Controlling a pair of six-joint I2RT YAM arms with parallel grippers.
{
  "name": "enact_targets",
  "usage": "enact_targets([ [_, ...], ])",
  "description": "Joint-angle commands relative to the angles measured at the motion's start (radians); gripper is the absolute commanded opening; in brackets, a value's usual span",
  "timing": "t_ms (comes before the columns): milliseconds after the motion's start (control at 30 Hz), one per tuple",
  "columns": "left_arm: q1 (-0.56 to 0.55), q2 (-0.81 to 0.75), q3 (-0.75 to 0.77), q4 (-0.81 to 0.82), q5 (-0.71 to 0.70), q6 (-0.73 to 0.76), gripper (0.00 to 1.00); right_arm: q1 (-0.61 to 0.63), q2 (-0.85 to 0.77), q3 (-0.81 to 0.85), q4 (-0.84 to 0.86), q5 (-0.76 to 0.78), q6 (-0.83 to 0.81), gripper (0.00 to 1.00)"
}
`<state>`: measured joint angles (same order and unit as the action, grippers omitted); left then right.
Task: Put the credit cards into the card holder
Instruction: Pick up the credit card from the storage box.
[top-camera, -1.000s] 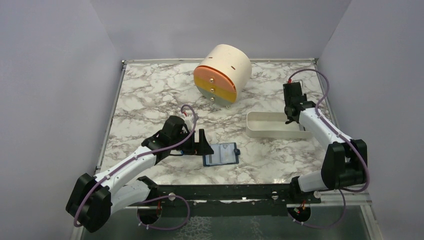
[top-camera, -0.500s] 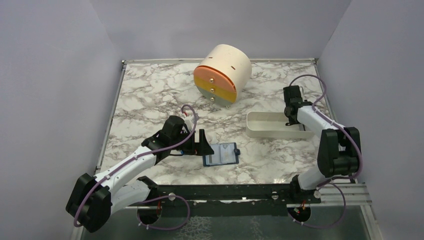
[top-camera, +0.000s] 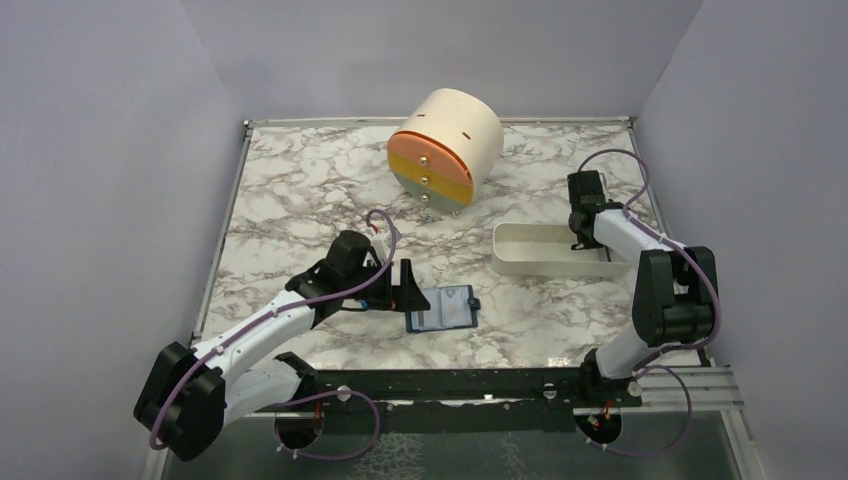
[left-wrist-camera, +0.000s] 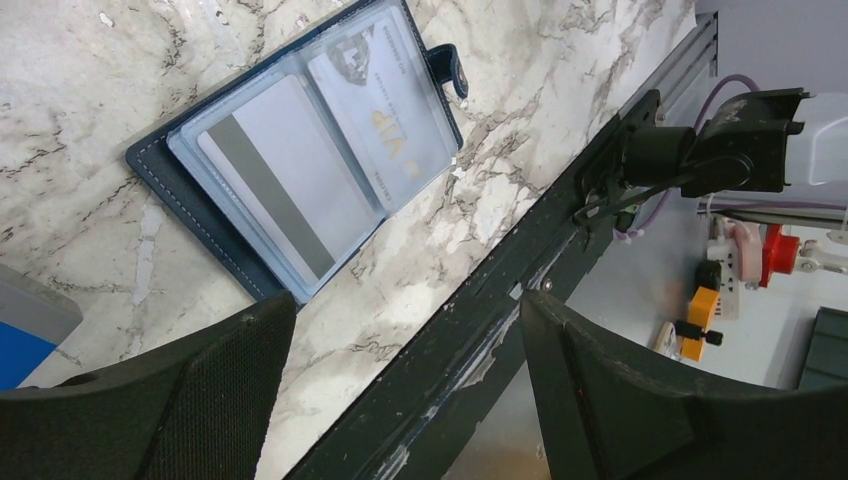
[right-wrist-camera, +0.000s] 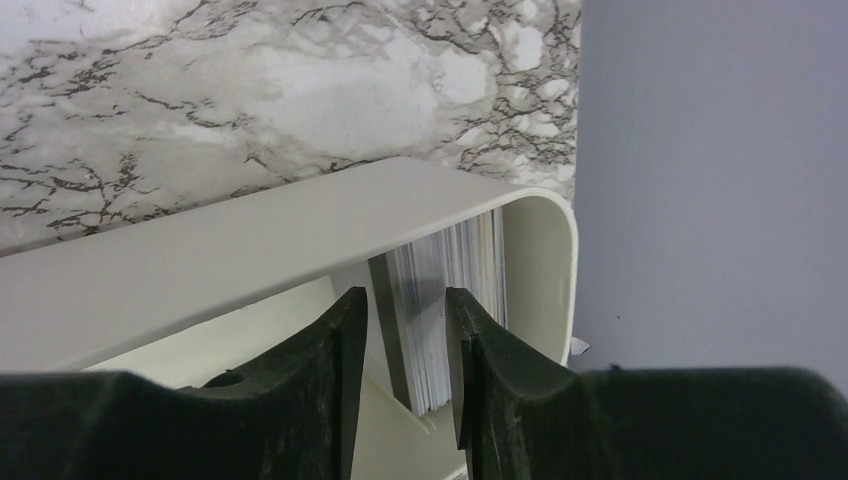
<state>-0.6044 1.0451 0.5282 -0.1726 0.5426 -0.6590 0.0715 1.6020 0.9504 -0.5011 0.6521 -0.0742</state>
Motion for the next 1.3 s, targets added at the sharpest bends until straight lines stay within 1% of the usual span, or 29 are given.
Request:
enact_targets([
  [0, -0.006, -0.020, 0.004, 0.025, 0.031, 0.006, 0.85, -0.006, -0.052, -0.008, 0.065, 0.060, -0.035, 0.33],
  [233, -0.006, -0.026, 0.004, 0.025, 0.028, 0.006, 0.85, -0.006, -0.051, -0.014, 0.072, 0.061, -0.048, 0.28],
  [400, -0.006, -0.025, 0.002, 0.028, 0.031, 0.004, 0.85, -0.006, -0.049, -0.018, 0.074, 0.036, -0.041, 0.27],
  [467, -0.006, -0.023, 0.002, 0.030, 0.034, 0.003, 0.85, -0.006, -0.043, -0.025, 0.076, 0.026, -0.038, 0.29],
  [567, -0.006, -0.023, 0.002, 0.030, 0.037, 0.004, 0.85, -0.006, -0.029, -0.034, 0.078, 0.028, -0.033, 0.37],
  [633, -0.006, -0.024, 0.003, 0.027, 0.038, 0.005, 0.85, -0.005, -0.015, -0.038, 0.076, 0.029, -0.028, 0.40],
  [800, -0.006, -0.026, 0.004, 0.027, 0.038, 0.005, 0.85, -0.011, 0.007, -0.042, 0.074, 0.054, -0.022, 0.42],
  [900, -0.006, -0.028, 0.003, 0.025, 0.034, 0.006, 0.85, -0.020, 0.002, -0.038, 0.073, 0.068, -0.023, 0.40],
  [1100, -0.006, -0.022, 0.004, 0.030, 0.040, 0.006, 0.85, -0.029, -0.017, -0.041, 0.087, 0.078, -0.035, 0.31],
  [1267, -0.005, -0.025, 0.001, 0.033, 0.039, 0.005, 0.85, -0.030, -0.023, -0.033, 0.069, 0.088, -0.026, 0.27],
])
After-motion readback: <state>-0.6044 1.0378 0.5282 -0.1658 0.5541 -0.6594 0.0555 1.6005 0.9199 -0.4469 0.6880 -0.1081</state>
